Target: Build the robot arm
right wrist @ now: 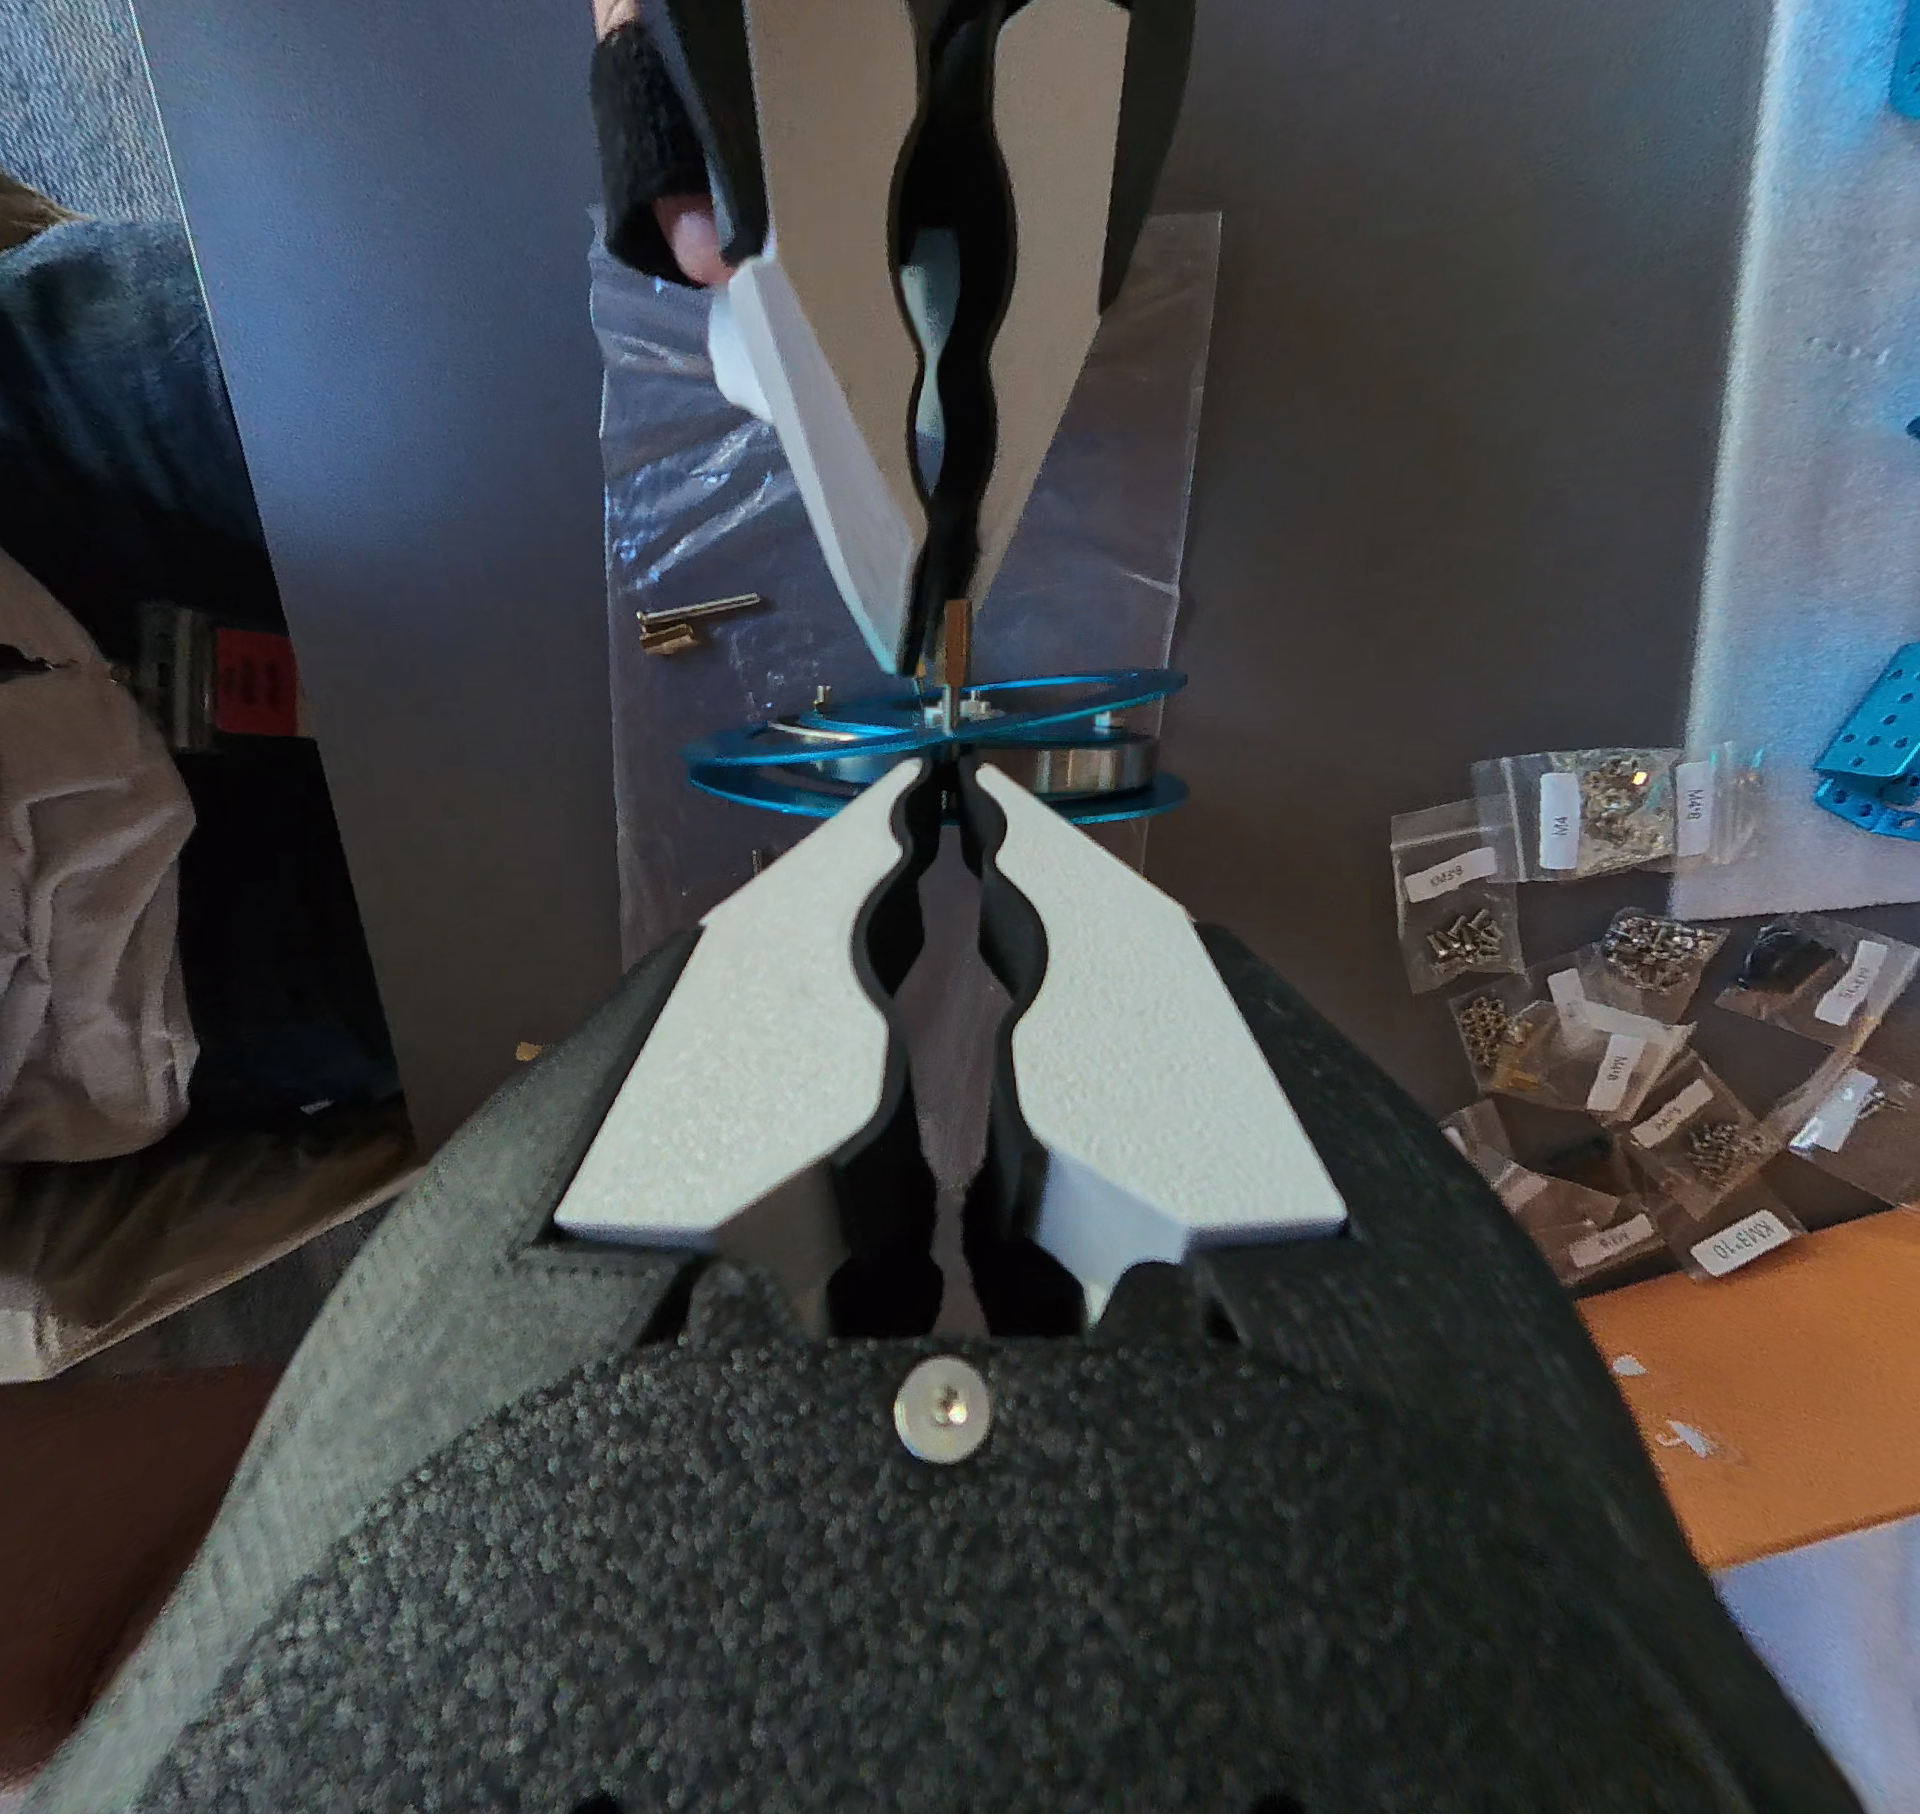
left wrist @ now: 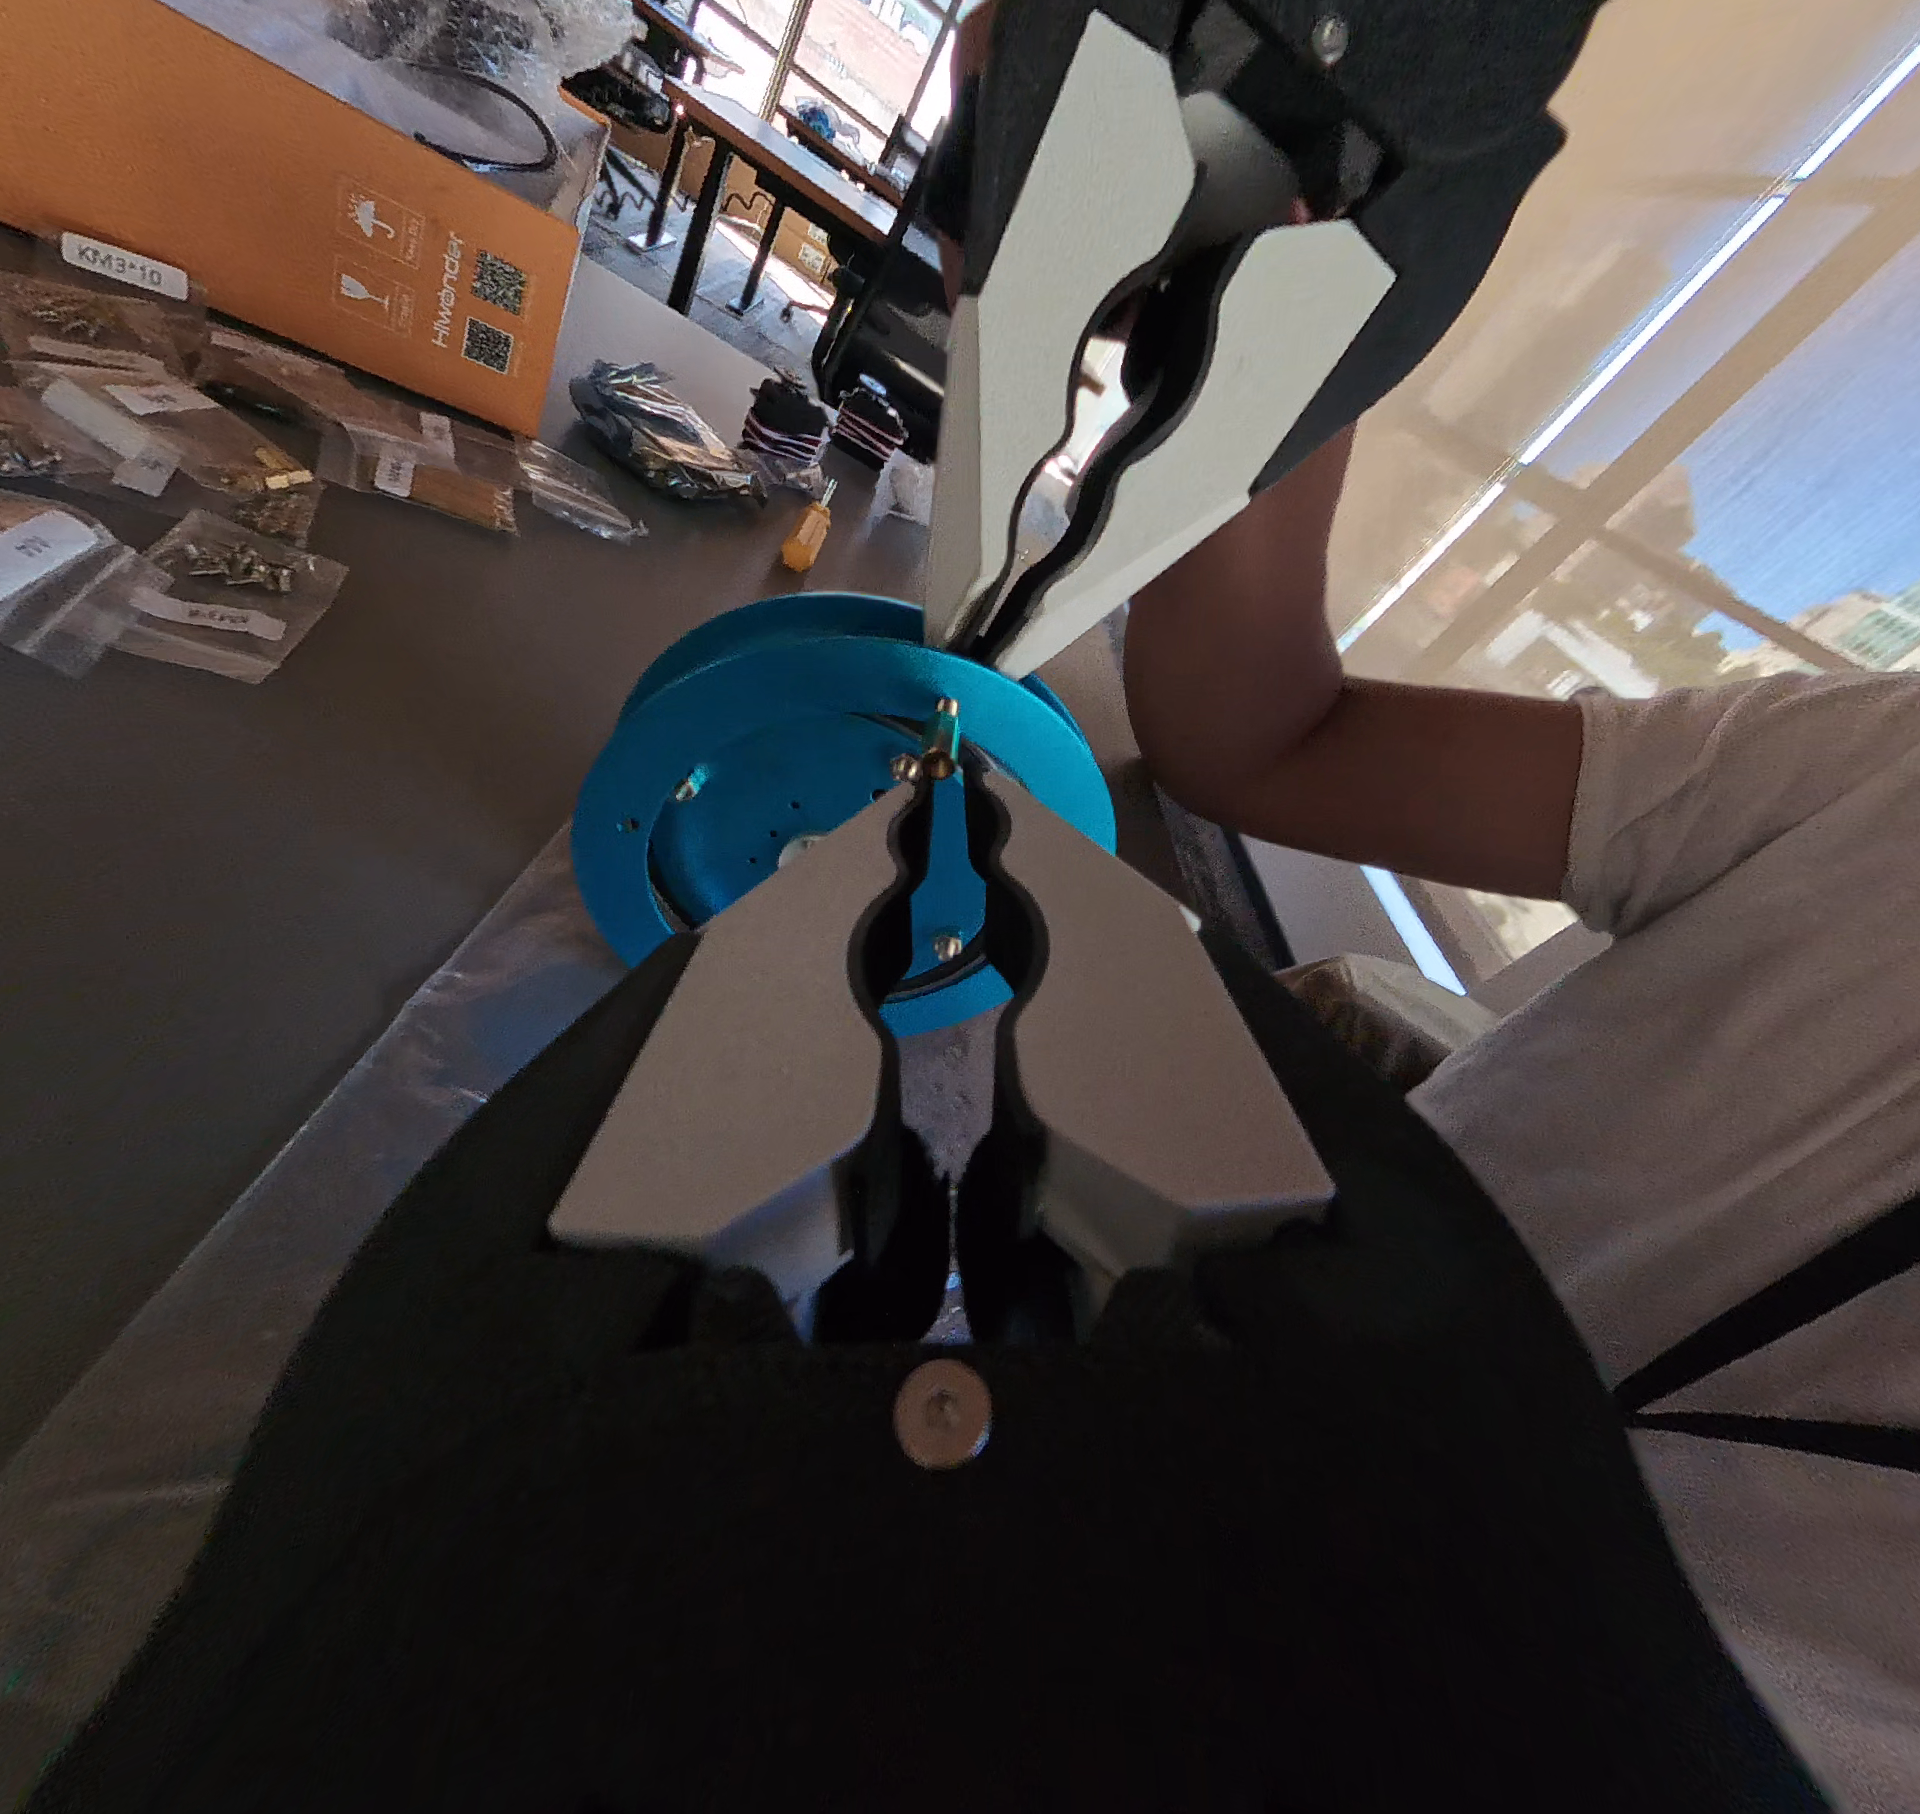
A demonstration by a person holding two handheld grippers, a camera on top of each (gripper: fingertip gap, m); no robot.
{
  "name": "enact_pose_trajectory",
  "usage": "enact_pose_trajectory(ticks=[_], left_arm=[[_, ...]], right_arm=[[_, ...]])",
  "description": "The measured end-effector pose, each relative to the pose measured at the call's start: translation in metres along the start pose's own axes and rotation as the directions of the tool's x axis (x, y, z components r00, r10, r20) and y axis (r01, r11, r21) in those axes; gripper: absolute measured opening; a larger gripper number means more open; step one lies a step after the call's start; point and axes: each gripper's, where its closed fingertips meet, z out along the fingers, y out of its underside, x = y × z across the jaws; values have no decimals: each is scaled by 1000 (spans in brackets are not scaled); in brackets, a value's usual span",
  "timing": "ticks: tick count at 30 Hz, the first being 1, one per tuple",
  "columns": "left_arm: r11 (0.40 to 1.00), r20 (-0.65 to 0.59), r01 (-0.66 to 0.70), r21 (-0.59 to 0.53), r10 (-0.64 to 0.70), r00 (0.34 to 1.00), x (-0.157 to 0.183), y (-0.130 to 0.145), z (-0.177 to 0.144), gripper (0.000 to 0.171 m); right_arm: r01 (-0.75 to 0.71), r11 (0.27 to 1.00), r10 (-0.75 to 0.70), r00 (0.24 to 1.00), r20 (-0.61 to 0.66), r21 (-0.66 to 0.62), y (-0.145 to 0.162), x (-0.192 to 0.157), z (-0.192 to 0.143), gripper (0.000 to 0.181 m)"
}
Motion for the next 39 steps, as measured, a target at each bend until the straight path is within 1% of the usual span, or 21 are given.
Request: enact_pose_trajectory(ticks=[2,4,6,8,10,11,13,16,18,20,21,23,24,25,27,28,30,32,34,37,39], left_arm=[[1000,13,-28,-10,28,1000,0,0,2,5],[1000,-31,-30,-9,30,999,9,0,4,5],[1000,-23,-5,-7,5,1000,10,-1,4,14],[998,11,62,20,-62,998,6,-7,2,21],[994,26,104,43,-105,994,3,-14,-3,23],[993,56,110,46,-113,992,-3,-16,-7,26],[992,86,106,65,-112,990,-10,-25,-13,26],[993,67,112,44,-114,991,-13,-33,-15,26],[999,40,42,13,-43,998,-9,-37,-14,27],[987,67,-118,-108,126,990,-8,-32,-15,29],[958,88,-214,-191,234,968,-8,-26,-17,29],[858,123,-364,-362,431,894,-10,-14,-20,29],[809,122,-417,-414,503,855,-8,-10,-19,29],[769,109,-458,-446,555,825,-4,-7,-17,29],[733,94,-496,-466,598,796,6,-3,-9,28],[728,82,-491,-479,593,801,11,0,-6,26],[732,87,-430,-528,551,830,13,5,-5,25],[756,96,-355,-550,480,872,15,6,-5,21],[781,124,-289,-554,421,898,13,3,-4,20],[793,148,-233,-563,374,916,11,0,-2,18],[789,142,-220,-574,360,922,13,3,0,9]], right_arm=[[5,1000,-5,1000,5,5,0,-1,0,2],[38,999,-38,999,-7,-29,8,1,-2,2],[49,998,-52,996,-68,-47,10,11,-2,2],[84,996,-87,992,-91,-36,9,12,-1,2],[129,991,-131,986,-100,-27,7,11,-2,2],[140,990,-143,984,-111,-31,8,13,-1,2],[171,985,-173,978,-115,-25,7,11,-1,2],[197,979,-201,969,-141,-41,7,13,-1,2],[198,979,-202,966,-161,-43,6,17,0,2],[203,979,-206,965,-162,-34,6,18,0,2],[206,978,-208,965,-159,-29,7,18,0,2],[213,977,-212,968,-135,-9,8,14,-1,2],[215,977,-213,970,-121,3,8,12,-2,2],[218,976,-215,970,-110,11,9,10,-2,2],[237,971,-233,967,-100,28,8,6,-2,2],[246,969,-242,966,-93,36,7,4,-2,2],[258,965,-254,964,-71,48,4,-2,-1,2],[262,964,-259,964,-66,49,3,-4,-1,2],[264,963,-261,963,-67,45,2,-5,-1,2],[266,963,-263,963,-65,44,1,-7,0,1],[269,962,-266,962,-60,48,0,-9,0,1]])
